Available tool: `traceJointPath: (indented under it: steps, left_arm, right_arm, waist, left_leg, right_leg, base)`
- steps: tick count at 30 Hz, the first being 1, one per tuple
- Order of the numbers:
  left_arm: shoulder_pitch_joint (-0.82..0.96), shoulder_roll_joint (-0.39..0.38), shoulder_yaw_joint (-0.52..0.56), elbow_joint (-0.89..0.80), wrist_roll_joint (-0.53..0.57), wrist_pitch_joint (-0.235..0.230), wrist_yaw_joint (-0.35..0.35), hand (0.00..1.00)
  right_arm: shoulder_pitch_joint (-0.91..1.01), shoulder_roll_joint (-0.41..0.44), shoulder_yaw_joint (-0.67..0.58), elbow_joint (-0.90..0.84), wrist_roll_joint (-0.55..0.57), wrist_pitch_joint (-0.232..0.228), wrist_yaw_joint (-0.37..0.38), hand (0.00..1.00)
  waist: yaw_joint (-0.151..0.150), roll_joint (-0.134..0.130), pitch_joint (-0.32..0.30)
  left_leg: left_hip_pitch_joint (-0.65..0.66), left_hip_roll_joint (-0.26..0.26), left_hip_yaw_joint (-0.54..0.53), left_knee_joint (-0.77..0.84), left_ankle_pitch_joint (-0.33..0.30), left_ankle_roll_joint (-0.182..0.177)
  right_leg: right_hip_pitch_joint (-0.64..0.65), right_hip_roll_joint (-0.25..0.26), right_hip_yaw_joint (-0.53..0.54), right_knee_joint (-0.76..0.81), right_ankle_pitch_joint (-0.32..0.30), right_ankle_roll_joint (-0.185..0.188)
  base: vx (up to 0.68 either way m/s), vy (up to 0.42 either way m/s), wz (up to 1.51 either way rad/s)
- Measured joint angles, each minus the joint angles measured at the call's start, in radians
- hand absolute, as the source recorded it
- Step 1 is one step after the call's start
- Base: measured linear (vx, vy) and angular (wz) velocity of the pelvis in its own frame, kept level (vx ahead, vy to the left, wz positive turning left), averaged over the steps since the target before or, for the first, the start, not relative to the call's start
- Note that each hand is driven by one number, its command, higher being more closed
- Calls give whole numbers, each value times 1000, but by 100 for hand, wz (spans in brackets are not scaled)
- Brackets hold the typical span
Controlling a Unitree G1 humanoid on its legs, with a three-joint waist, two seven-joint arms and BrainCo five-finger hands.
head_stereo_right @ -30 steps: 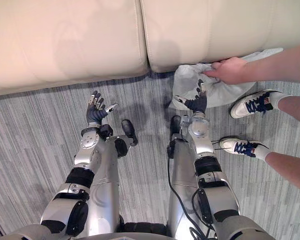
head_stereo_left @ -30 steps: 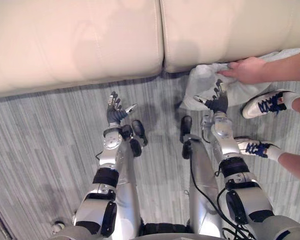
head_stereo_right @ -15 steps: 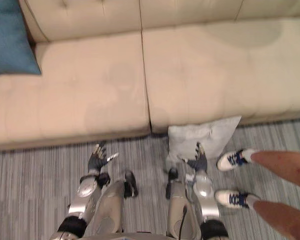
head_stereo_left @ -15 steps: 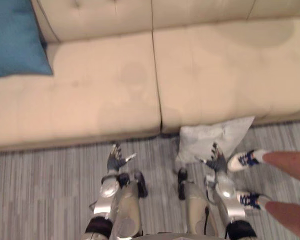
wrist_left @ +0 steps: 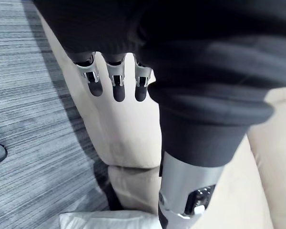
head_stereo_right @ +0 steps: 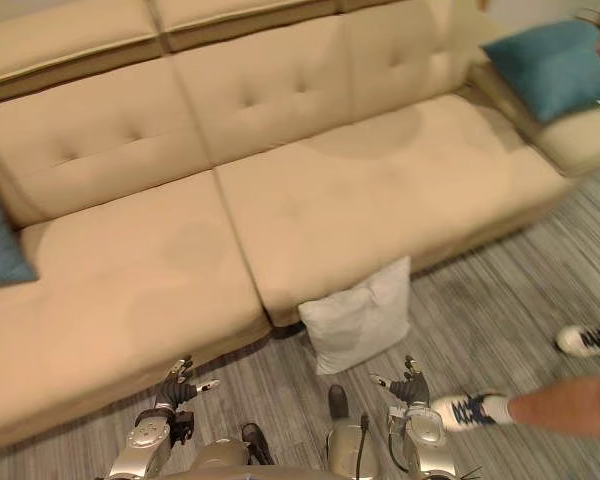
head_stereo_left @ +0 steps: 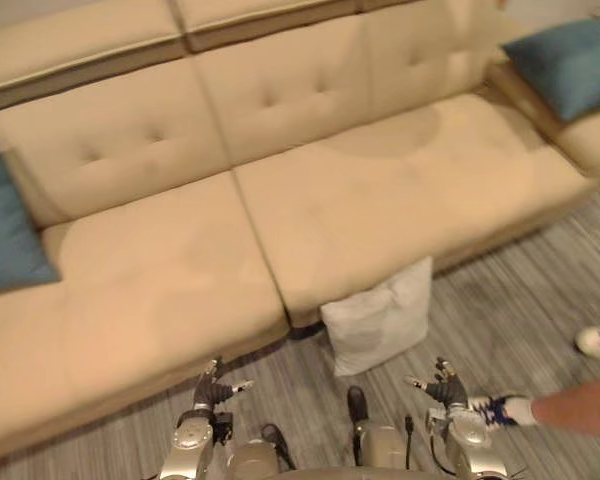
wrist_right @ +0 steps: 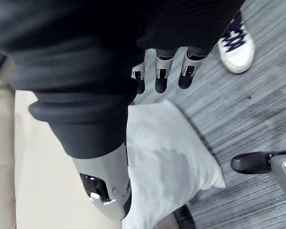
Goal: Pick up cushions and gather them together orderly.
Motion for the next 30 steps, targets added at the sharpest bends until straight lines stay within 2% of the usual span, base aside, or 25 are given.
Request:
traceJointPath:
  steps: [1, 2, 3, 5, 6, 7, 8, 9, 10, 11, 12, 13, 14, 15, 16, 17, 19, 20, 22, 23, 24, 26, 27, 28, 30]
  left_arm:
    - [-2, 8, -2, 0, 0, 4, 0, 0]
    - [-2, 17, 4, 0, 0, 8, 0, 0]
    - [-5, 17, 10, 0, 0, 10, 0, 0]
    - [-1, 7, 39, 5, 0, 12, 1, 0]
    - [-6, 13, 38, 27, 1, 14, 1, 0]
    - [-15, 2, 27, 24, 1, 16, 2, 0]
    - [-13, 7, 23, 21, 1, 16, 3, 0]
    - [-13, -3, 35, 27, 1, 20, 4, 0]
    - [10, -26, 35, 25, -1, 21, 2, 0]
    - [21, -32, 34, 25, -2, 21, 2, 0]
    - [32, -40, 27, 25, -2, 27, 1, 0]
    - [46, -48, 27, 24, -4, 28, 0, 0]
    - [58, -60, 27, 24, -5, 28, 1, 0]
    - [72, -70, 25, 24, -5, 28, 0, 0]
    - [77, -75, 25, 23, -5, 27, 0, 0]
    - [81, -79, 25, 21, -7, 26, 1, 0]
    - [80, -82, 25, 20, -8, 25, 1, 0]
    - [78, -89, 26, 18, -13, 24, 2, 0]
    - [84, -93, 36, 20, -15, 24, 3, 0]
    - [79, -98, 35, 21, -16, 23, 3, 0]
    - [79, -101, 35, 22, -16, 23, 3, 0]
    - [81, -100, 32, 23, -23, 24, 5, 0]
    - [82, -95, 29, 24, -25, 24, 7, 0]
    - [84, -80, 16, 24, -31, 24, 14, 0]
    - [78, -71, 17, 22, -39, 24, 25, 0]
  right_arm:
    - [4, 0, -3, 18, 0, 0, 1, 0]
    - [14, -1, -6, 37, 0, 2, 1, 0]
    - [14, -3, -6, 39, 0, 3, 1, 0]
    - [11, -11, -2, 41, 0, 2, 1, 0]
    - [-3, -10, -2, 40, 0, 4, 0, 0]
    - [19, -13, -10, 34, 0, 6, 0, 0]
    - [29, -14, -9, 35, 0, 6, -1, 0]
    - [36, -22, -3, 42, 0, 8, 0, 0]
    - [34, -35, 19, 34, 0, 7, 0, 0]
    - [32, -36, 23, 32, 0, 7, 1, 0]
    - [27, -34, 36, 25, 0, 7, 1, 0]
    - [29, -36, 36, 25, 0, 7, 0, 0]
    - [29, -41, 36, 25, 0, 8, -2, 0]
    - [25, -42, 35, 24, 0, 8, -3, 0]
    - [25, -42, 33, 24, -1, 8, -2, 0]
    - [24, -44, 28, 24, -1, 8, -2, 0]
    - [20, -45, 20, 24, -5, 8, -3, 0]
    - [11, -48, 14, 24, -8, 7, -4, 0]
    - [3, -43, 19, 23, -8, 7, -2, 0]
    - [0, -47, 17, 13, -13, 7, -3, 0]
    - [-4, -50, 17, 13, -17, 7, -3, 0]
    - [-23, -52, 28, 13, -19, 7, -3, 0]
    - [-27, -52, 38, 13, -19, 7, -3, 0]
    - [-32, -51, 57, 13, -21, 7, -1, 0]
    - [-41, -52, 66, 13, -37, 7, 1, 0]
  waist:
    - [-9, -21, -3]
    - [-11, -30, -9]
    - [-15, -50, -16]
    - [-28, -39, -15]
    - [-29, -15, -6]
    - [-48, -43, -16]
    - [-53, -58, -18]
    - [-42, -50, -7]
    - [-28, -7, -5]
    - [-27, 5, -3]
    - [-27, 9, 9]
    - [-27, 12, 18]
    - [-26, 13, 29]
    - [-22, 15, 36]
    - [-7, 16, 36]
    - [10, 16, 38]
    - [13, 25, 41]
    - [23, 45, 40]
    - [44, 43, 38]
    - [41, 35, 43]
    - [41, 32, 45]
    - [37, 22, 52]
    - [33, 20, 52]
    - [26, 18, 53]
    - [27, 23, 55]
  left_leg:
    - [14, 3, 49, 4, 0, 0]
    - [16, 14, 100, 42, -1, 0]
    - [12, 26, 109, 75, -6, 0]
    - [24, 44, 93, 83, -54, -17]
    - [52, 86, 149, 60, -37, -34]
    - [67, 81, 160, 75, -31, -52]
    - [72, 74, 164, 91, -40, -60]
    - [81, 111, 176, 157, -78, -86]
    - [79, 177, 183, 212, -91, -83]
    - [76, 200, 177, 247, -84, -77]
    - [38, 264, 146, 397, -59, -34]
    - [8, 287, 101, 491, -62, -19]
    - [-26, 281, 21, 571, -79, -4]
    - [-82, 194, -133, 595, -104, -44]
    - [-104, 135, -201, 575, -116, -62]
    - [-135, 58, -270, 503, -116, -63]
    - [-173, -15, -320, 381, -114, -66]
    - [-182, -67, -354, 221, -82, -61]
    - [-155, -90, -352, 198, -59, 17]
    - [-138, -109, -345, 193, -80, 49]
    - [-127, -116, -339, 190, -87, 59]
    - [-55, -149, -323, 165, -114, 92]
    - [-34, -154, -324, 160, -120, 101]
    - [15, -173, -341, 146, -127, 115]
    - [64, -181, -370, 118, -130, 120]
  right_leg:
    - [-18, -61, -248, 108, -107, -74]
    - [-16, -107, -367, 176, -163, -98]
    - [-18, -108, -387, 189, -160, -102]
    - [-19, -42, -345, 178, -132, -121]
    - [-15, -24, -303, 185, -151, -112]
    - [-31, -113, -317, 414, -298, -134]
    - [-15, -144, -301, 432, -335, -76]
    - [1, -101, -242, 394, -376, -38]
    - [19, -22, -201, 324, -363, -55]
    - [29, -6, -196, 311, -364, -59]
    - [41, 18, -173, 304, -352, -88]
    - [53, 35, -146, 301, -350, -108]
    - [72, 51, -117, 291, -346, -121]
    - [95, 58, -79, 267, -335, -136]
    - [105, 62, -49, 253, -326, -134]
    - [116, 68, -9, 233, -311, -128]
    - [124, 70, 14, 217, -307, -120]
    - [130, 77, 45, 204, -302, -108]
    - [137, 79, 91, 206, -313, -83]
    - [138, 56, 98, 233, -341, -43]
    - [135, 46, 99, 259, -353, -24]
    - [58, -7, 95, 522, -382, 78]
    - [38, -21, 86, 595, -371, 99]
    - [9, -63, 47, 710, -376, 101]
    - [-14, -95, 9, 742, -413, 68]
  base:
    - [-79, -74, -90]
    - [-50, -81, -92]
    - [-47, -137, -96]
    - [-79, -141, -105]
    - [-67, -127, -80]
    - [-20, -127, -55]
    - [30, -145, -53]
    - [17, -144, -106]
    - [47, -193, -127]
    - [94, -185, -124]
    - [120, -180, -87]
    - [124, -151, -95]
    - [133, -80, -93]
    - [177, -24, -107]
    - [202, 50, -129]
    - [140, 47, -97]
    - [177, 95, -67]
    - [238, 158, -69]
    - [231, 166, -61]
    - [263, 175, -23]
    - [303, 216, -6]
    - [254, 196, -2]
    - [301, 162, 30]
    - [278, 101, 34]
    - [303, 62, 47]
